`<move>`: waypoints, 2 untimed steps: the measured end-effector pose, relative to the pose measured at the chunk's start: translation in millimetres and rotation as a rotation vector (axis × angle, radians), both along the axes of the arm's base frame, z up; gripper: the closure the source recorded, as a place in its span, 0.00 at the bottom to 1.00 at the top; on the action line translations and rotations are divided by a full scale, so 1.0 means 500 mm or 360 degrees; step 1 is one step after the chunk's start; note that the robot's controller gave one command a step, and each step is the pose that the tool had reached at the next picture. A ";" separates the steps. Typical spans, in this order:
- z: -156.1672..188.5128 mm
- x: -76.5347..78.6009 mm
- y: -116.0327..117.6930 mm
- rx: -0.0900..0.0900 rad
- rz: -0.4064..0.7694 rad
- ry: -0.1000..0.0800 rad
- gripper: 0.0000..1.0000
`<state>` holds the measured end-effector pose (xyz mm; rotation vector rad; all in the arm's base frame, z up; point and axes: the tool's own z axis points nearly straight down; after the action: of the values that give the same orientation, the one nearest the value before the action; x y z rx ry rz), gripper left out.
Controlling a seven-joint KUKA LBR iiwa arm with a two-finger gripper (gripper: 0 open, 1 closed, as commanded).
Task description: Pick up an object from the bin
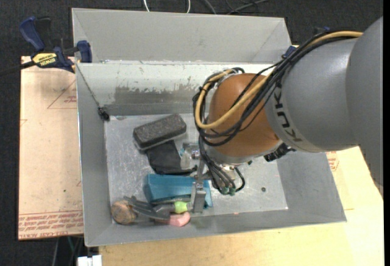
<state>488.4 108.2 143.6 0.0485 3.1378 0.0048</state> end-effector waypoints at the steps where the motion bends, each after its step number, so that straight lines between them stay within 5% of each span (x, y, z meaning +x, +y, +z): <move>1: -0.068 -0.005 0.008 -0.0003 0.0047 0.0003 0.00; 2: -0.059 -0.014 0.018 0.0001 0.0005 0.0005 0.00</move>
Offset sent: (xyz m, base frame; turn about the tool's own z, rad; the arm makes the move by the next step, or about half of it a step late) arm -0.0079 0.0086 -0.0292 -0.0034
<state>481.4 117.2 114.2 0.0432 3.1409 0.0054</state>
